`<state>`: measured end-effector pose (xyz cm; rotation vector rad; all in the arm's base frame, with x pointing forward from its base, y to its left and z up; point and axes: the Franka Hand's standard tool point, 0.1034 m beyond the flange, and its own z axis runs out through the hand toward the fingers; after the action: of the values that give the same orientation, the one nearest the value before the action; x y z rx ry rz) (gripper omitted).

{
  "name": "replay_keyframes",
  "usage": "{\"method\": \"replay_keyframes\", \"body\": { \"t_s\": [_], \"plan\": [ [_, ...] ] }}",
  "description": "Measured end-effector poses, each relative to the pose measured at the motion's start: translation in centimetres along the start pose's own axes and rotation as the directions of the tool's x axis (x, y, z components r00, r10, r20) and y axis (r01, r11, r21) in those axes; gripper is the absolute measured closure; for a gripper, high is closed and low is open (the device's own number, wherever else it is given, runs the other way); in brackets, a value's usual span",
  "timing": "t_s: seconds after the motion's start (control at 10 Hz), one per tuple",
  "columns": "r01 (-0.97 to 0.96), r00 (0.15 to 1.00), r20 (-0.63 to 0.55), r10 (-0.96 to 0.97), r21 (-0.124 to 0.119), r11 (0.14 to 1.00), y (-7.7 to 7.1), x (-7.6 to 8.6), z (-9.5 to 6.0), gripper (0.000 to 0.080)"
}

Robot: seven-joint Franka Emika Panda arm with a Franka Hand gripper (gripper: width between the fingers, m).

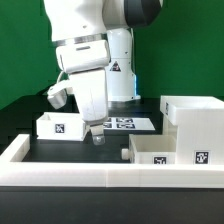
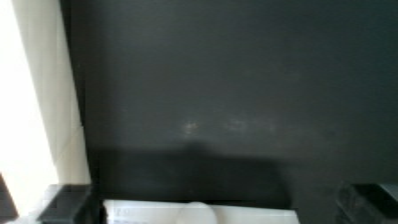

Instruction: Assemble drawer

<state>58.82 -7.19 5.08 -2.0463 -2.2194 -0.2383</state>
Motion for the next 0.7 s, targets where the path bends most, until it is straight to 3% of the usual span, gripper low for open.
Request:
{"method": "replay_keyframes", "body": {
  "t_s": [0.2, 0.4, 0.7],
  "plan": [
    [-0.016, 1.0, -0.009, 0.016, -0.016, 1.0, 0.4, 1.3, 1.3, 0.0151],
    [-0.035, 0.999, -0.024, 0.035, -0.002, 0.999, 0.2, 2.3, 3.4, 0.0151],
    [-0.039, 0.999, -0.026, 0.039, 0.003, 0.999, 0.0, 2.1, 3.7, 0.0151]
  ]
}}
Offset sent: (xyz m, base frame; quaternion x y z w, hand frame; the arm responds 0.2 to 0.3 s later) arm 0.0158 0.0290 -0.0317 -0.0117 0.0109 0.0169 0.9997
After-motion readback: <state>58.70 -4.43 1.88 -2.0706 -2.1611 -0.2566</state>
